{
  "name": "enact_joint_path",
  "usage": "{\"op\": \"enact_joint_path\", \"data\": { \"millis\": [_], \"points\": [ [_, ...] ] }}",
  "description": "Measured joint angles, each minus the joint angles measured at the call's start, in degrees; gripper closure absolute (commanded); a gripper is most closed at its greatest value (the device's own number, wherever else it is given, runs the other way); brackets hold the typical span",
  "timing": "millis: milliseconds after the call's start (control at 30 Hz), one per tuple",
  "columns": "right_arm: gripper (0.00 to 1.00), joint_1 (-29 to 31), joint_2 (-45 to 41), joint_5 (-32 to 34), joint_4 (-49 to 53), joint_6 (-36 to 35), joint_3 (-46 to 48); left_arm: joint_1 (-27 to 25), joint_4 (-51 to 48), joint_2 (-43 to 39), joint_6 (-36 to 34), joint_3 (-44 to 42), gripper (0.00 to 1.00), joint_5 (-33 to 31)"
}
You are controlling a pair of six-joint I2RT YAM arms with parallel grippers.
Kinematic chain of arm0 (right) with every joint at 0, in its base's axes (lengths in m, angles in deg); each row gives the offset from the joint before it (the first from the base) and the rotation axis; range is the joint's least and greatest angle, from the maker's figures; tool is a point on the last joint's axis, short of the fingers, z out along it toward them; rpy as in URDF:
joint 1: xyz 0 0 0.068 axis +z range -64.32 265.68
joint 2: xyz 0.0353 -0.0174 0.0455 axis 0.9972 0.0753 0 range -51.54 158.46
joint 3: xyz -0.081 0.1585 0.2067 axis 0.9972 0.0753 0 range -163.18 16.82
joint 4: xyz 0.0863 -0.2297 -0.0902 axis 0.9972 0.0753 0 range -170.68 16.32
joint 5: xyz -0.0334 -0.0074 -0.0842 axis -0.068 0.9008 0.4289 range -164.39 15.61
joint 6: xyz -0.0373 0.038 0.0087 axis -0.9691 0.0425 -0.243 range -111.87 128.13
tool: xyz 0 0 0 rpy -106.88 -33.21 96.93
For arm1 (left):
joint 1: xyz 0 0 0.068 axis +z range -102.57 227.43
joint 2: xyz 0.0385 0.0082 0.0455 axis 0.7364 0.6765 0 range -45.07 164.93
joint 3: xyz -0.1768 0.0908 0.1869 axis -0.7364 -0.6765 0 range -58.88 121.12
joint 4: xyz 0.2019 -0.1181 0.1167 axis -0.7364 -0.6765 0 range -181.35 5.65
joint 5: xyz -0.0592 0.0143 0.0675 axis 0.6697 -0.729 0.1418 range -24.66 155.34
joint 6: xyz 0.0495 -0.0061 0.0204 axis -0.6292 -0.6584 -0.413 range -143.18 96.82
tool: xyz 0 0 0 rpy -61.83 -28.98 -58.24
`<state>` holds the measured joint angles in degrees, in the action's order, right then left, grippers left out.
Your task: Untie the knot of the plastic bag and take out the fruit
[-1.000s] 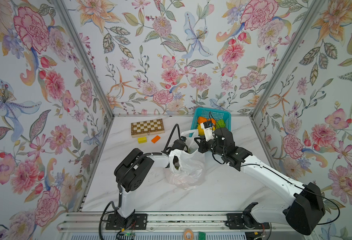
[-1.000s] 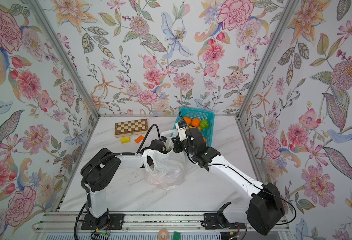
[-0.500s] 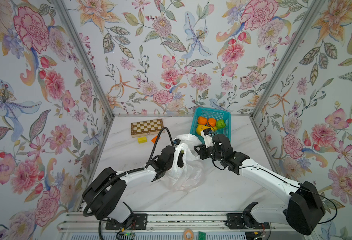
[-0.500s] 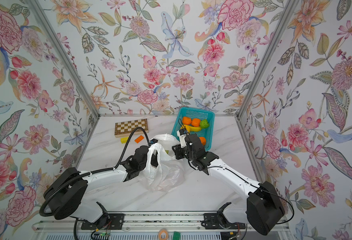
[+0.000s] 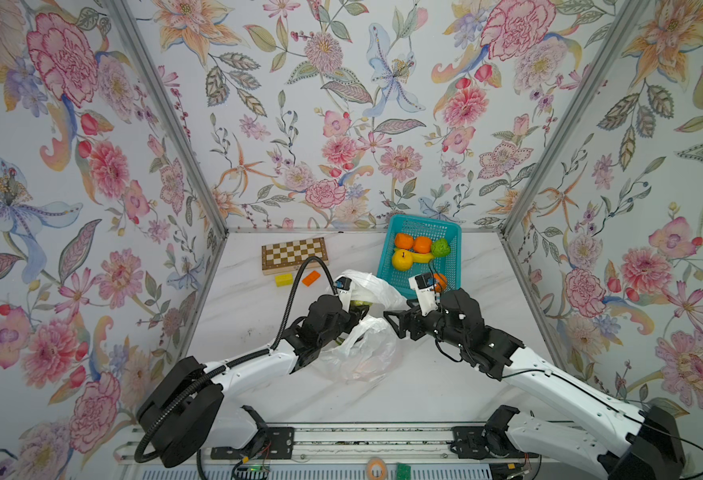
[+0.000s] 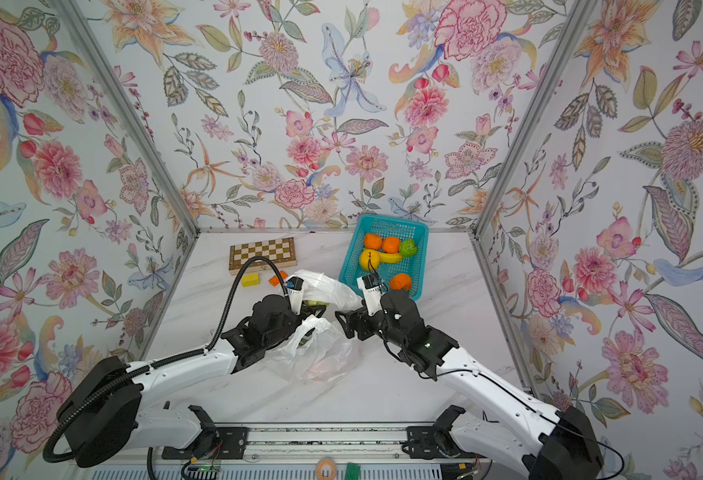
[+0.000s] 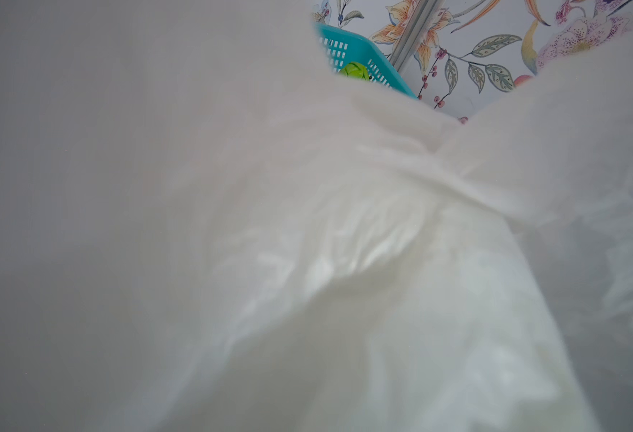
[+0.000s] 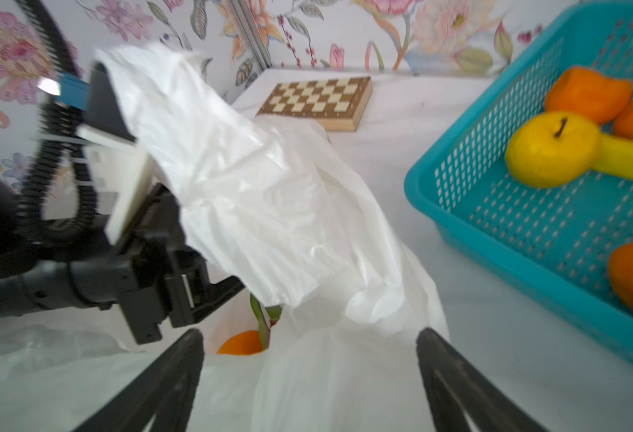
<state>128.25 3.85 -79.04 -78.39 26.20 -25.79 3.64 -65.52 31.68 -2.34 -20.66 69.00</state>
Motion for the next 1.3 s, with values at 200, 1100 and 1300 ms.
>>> {"op": "enact_joint_path", "data": {
  "millis": [200, 1100, 1300],
  "points": [
    [0.06, 0.7, -5.2, -1.2, -2.6, -0.2, -0.6, 0.0, -0.6, -0.1, 0.0, 0.0, 0.71, 0.0],
    [0.42, 8.3, 3.0, -11.8, 3.7, -3.0, 10.3, 0.0, -8.8, -4.7, 1.4, 6.3, 0.71, 5.8],
    [0.36, 8.3, -2.3, -5.8, 1.7, 2.3, 10.3, 0.0, -11.8, -4.9, 2.8, 6.9, 0.71, 7.9]
  ]
}}
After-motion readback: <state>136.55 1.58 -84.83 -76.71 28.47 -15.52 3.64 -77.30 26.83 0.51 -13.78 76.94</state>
